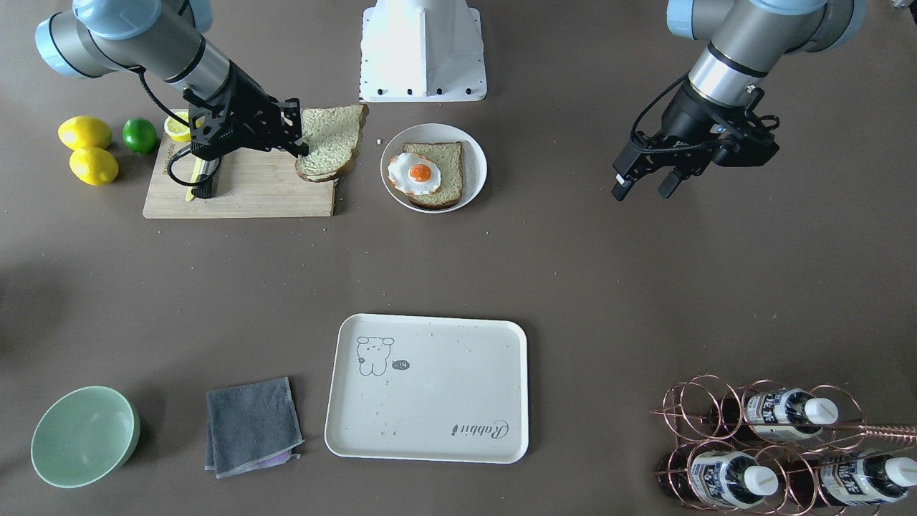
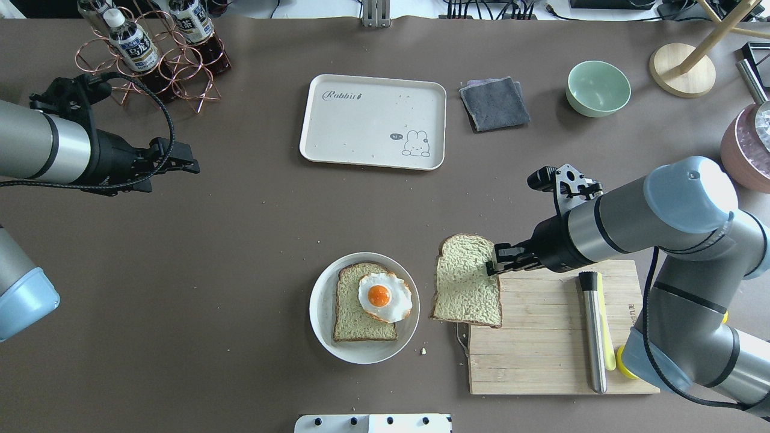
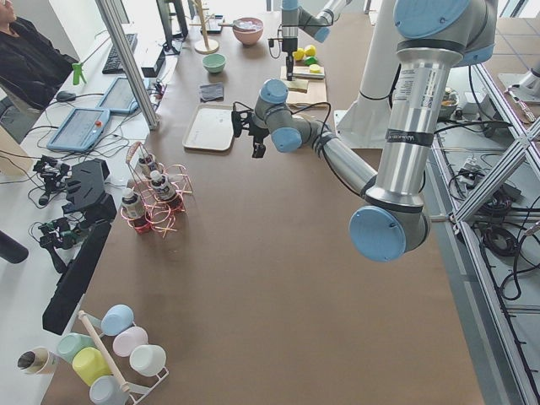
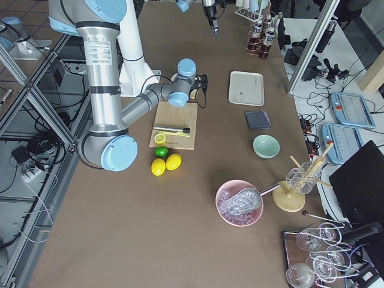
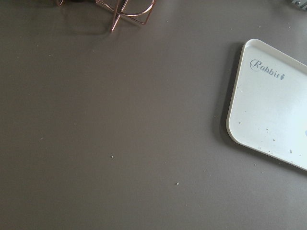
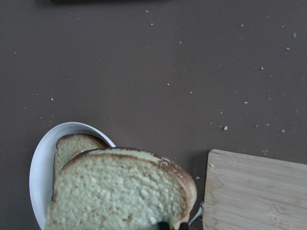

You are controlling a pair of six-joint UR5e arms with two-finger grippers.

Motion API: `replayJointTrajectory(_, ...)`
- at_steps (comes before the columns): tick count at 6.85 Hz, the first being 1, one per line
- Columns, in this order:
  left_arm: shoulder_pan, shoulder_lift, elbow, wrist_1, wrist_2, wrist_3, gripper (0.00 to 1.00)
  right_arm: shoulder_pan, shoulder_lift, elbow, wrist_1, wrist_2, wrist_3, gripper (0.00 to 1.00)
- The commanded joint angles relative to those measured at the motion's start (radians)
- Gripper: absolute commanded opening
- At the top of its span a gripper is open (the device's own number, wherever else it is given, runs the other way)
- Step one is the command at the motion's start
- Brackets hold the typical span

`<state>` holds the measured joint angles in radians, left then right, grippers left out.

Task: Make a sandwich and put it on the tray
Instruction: 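Lay the bread slice onto the egg on the white plate with the right gripper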

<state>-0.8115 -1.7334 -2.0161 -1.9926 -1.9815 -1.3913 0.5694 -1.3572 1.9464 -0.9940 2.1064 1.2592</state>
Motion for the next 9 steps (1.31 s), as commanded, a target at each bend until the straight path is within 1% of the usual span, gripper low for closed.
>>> replayJointTrajectory(1, 0.002, 0.003, 0.000, 0.000, 0.019, -0.002, 0.97, -0.081, 0.181, -0.040, -0.178, -0.119, 0.000, 0.00)
replayJointTrajectory(2, 0.008, 0.005, 0.000, 0.000, 0.024, -0.003, 0.97, -0.124, 0.231, -0.043, -0.249, -0.179, 0.000, 0.00)
replayJointTrajectory(3, 0.008, 0.006, 0.000, -0.002, 0.024, -0.003, 0.97, -0.150, 0.265, -0.072, -0.265, -0.221, 0.000, 0.00)
replayJointTrajectory(4, 0.009, 0.008, 0.007, -0.002, 0.024, -0.003, 0.97, -0.172, 0.279, -0.107, -0.264, -0.249, 0.000, 0.00)
replayJointTrajectory(5, 0.009, 0.006, 0.011, -0.005, 0.026, -0.008, 0.97, -0.204, 0.279, -0.118, -0.264, -0.297, 0.000, 0.00)
replayJointTrajectory(7, 0.018, 0.003, 0.017, -0.005, 0.038, -0.008, 0.97, -0.220, 0.280, -0.144, -0.264, -0.313, 0.000, 0.00)
replayJointTrajectory(9, 0.023, 0.003, 0.017, -0.005, 0.039, -0.008, 0.97, -0.221, 0.311, -0.185, -0.258, -0.330, 0.000, 0.00)
